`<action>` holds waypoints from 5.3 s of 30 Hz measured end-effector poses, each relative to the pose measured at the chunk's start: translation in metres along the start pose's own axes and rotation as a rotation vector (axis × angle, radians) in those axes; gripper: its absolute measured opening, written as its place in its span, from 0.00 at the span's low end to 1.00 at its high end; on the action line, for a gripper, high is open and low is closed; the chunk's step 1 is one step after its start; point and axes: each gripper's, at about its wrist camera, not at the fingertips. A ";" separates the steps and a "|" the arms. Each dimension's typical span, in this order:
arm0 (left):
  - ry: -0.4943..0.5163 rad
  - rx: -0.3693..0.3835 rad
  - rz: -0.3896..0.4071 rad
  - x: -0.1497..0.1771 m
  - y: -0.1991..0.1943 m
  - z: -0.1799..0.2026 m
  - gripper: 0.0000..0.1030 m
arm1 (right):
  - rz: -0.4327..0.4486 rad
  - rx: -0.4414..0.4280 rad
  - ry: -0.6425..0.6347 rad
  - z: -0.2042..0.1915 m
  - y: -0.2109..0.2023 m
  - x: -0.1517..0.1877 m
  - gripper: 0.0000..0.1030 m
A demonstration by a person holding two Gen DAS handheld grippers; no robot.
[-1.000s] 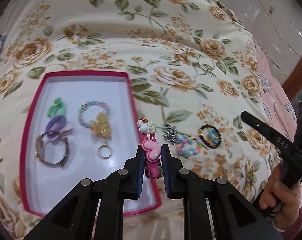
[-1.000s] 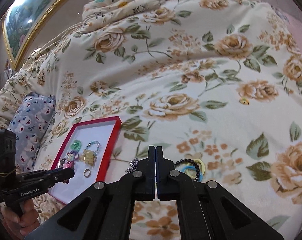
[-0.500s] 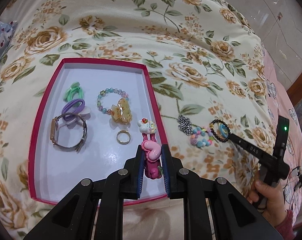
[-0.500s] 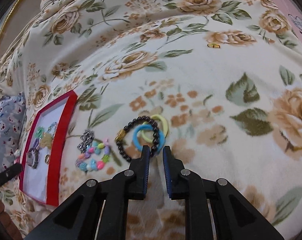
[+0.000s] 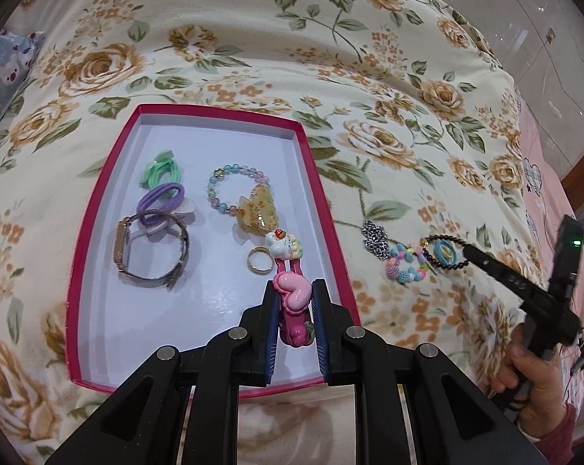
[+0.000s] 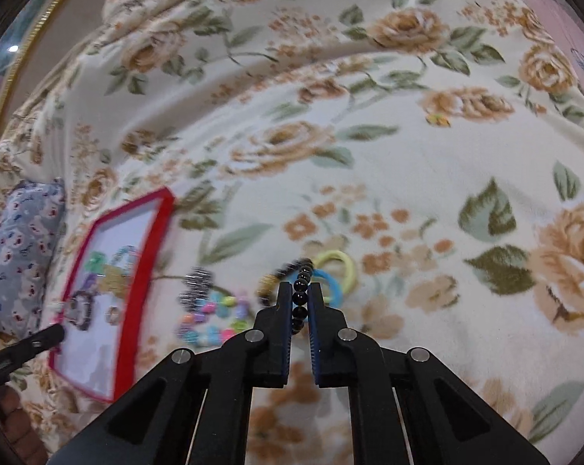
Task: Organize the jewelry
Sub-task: 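Carry the keychain and black bead bracelet into the box with both tools, then open both tools releasing the keychain and bracelet in the box, then move both open tools back toward the remaining loose jewelry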
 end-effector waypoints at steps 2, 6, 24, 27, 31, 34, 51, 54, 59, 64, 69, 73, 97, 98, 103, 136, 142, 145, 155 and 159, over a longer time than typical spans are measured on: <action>-0.006 0.000 0.005 0.000 -0.003 -0.004 0.15 | 0.009 -0.021 -0.019 -0.011 -0.004 -0.003 0.07; -0.018 -0.004 0.016 0.002 -0.008 -0.012 0.15 | 0.016 -0.083 -0.059 -0.041 -0.012 -0.007 0.07; -0.109 -0.057 0.010 0.015 -0.017 -0.069 0.15 | -0.052 -0.288 -0.192 -0.145 0.011 0.008 0.07; -0.111 -0.068 0.002 0.015 -0.013 -0.074 0.15 | -0.073 -0.319 -0.207 -0.159 0.019 0.012 0.07; -0.113 -0.084 -0.012 0.015 -0.008 -0.079 0.15 | -0.103 -0.356 -0.220 -0.176 0.034 0.017 0.07; -0.117 -0.097 -0.027 0.015 -0.003 -0.083 0.15 | -0.119 -0.372 -0.230 -0.185 0.045 0.020 0.07; -0.119 -0.134 -0.072 0.009 0.034 -0.085 0.15 | -0.220 -0.255 -0.207 -0.154 0.098 0.039 0.07; -0.119 -0.136 -0.073 0.009 0.035 -0.086 0.15 | -0.229 -0.240 -0.233 -0.158 0.102 0.042 0.07; -0.119 -0.139 -0.073 0.010 0.034 -0.085 0.15 | -0.250 -0.226 -0.236 -0.157 0.108 0.043 0.07; -0.115 -0.145 -0.073 0.010 0.034 -0.084 0.17 | -0.265 -0.221 -0.243 -0.158 0.110 0.045 0.10; -0.117 -0.155 -0.073 0.010 0.034 -0.083 0.17 | -0.263 -0.222 -0.243 -0.158 0.110 0.044 0.11; -0.119 -0.164 -0.073 0.011 0.032 -0.083 0.18 | -0.256 -0.234 -0.230 -0.157 0.107 0.042 0.12; -0.097 -0.168 -0.023 0.018 -0.003 -0.072 0.37 | -0.094 -0.216 -0.122 -0.107 0.015 0.033 0.38; -0.094 -0.166 -0.020 0.019 -0.005 -0.070 0.39 | -0.088 -0.201 -0.106 -0.099 0.011 0.033 0.38; -0.066 -0.145 -0.022 0.019 -0.008 -0.055 0.40 | -0.074 -0.159 -0.050 -0.071 -0.002 0.036 0.39; 0.160 -0.051 -0.050 -0.010 0.026 0.052 0.40 | -0.028 -0.060 0.027 -0.002 -0.021 0.024 0.42; 0.191 -0.032 -0.066 -0.017 0.042 0.069 0.40 | -0.040 -0.027 0.025 0.007 -0.012 0.016 0.42; 0.202 -0.016 -0.077 -0.020 0.051 0.079 0.40 | -0.042 -0.008 0.027 0.014 -0.007 0.011 0.42; 0.270 0.012 -0.149 -0.028 0.101 0.122 0.37 | -0.096 0.055 0.039 0.035 0.022 0.003 0.41; 0.286 -0.002 -0.194 -0.027 0.127 0.133 0.37 | -0.109 0.080 0.032 0.039 0.031 0.003 0.34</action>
Point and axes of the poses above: each gripper's, at about its wrist camera, not at the fingertips, and y roughly the way its jaws point, z to its right, x to its underside, and after that the axes turned 9 degrees about -x, right-handed
